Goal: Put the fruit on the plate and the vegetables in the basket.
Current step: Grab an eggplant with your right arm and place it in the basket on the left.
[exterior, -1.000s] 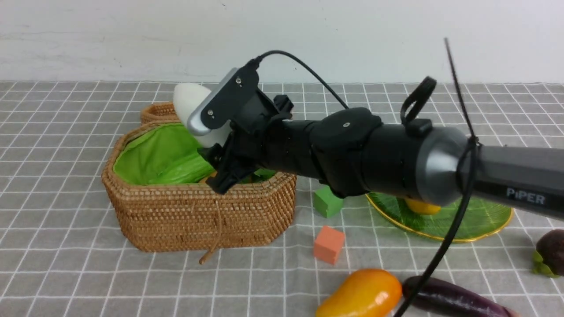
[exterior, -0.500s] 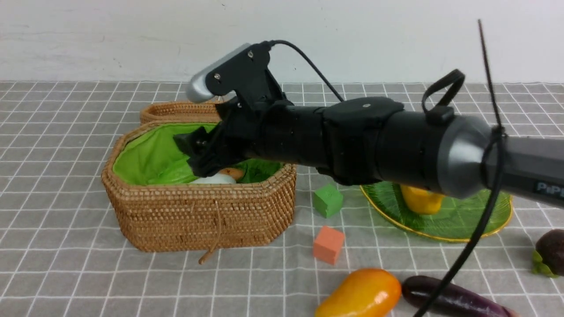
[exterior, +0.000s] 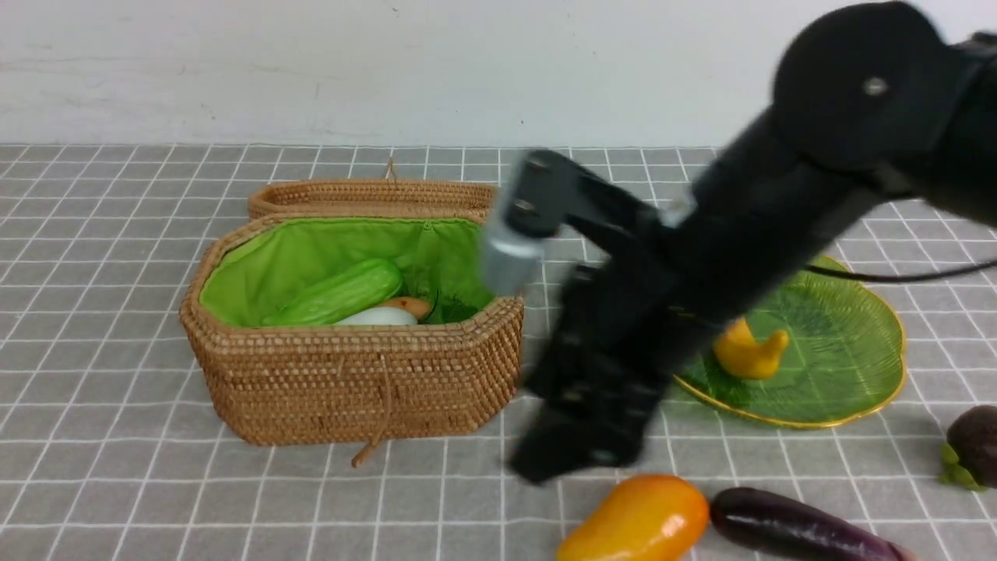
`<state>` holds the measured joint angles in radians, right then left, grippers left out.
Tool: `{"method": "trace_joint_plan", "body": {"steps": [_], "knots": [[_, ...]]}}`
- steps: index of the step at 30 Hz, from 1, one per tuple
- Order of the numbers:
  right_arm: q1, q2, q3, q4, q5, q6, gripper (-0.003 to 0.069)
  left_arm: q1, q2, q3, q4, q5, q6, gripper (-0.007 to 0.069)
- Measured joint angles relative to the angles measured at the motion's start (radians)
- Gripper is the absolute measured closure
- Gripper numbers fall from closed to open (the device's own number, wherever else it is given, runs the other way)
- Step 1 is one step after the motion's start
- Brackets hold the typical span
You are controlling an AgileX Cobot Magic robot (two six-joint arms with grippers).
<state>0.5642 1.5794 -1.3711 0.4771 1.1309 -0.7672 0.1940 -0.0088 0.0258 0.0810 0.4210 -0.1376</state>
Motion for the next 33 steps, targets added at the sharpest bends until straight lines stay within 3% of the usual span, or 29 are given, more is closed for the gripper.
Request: {"method": "trace_joint_plan", "body": {"steps": [2, 5, 12, 26, 30, 33], "knots": [[-0.058, -0.049, 0.076, -0.122, -0.007, 0.08, 0.0109, 0.0, 0.0, 0.0, 0.0, 0.0, 0.0, 0.0479], [-0.164, -0.148, 0.254, -0.258, -0.111, 0.1, 0.0109, 0.0, 0.0, 0.0, 0.001, 0.0, 0.0, 0.0479], [-0.337, -0.191, 0.548, -0.388, -0.349, 0.088, 0.0109, 0.0, 0.0, 0.0, 0.0, 0.0, 0.0, 0.0479], [-0.347, -0.029, 0.611, -0.422, -0.527, 0.083, 0.0112, 0.0, 0.0, 0.0, 0.0, 0.0, 0.0, 0.0479], [-0.351, 0.049, 0.601, -0.407, -0.507, 0.081, 0.0188, 0.0, 0.0, 0.0, 0.0, 0.0, 0.0, 0.0479], [-0.352, 0.062, 0.581, -0.383, -0.467, 0.081, 0.0363, 0.0, 0.0, 0.0, 0.0, 0.0, 0.0, 0.0477]]}}
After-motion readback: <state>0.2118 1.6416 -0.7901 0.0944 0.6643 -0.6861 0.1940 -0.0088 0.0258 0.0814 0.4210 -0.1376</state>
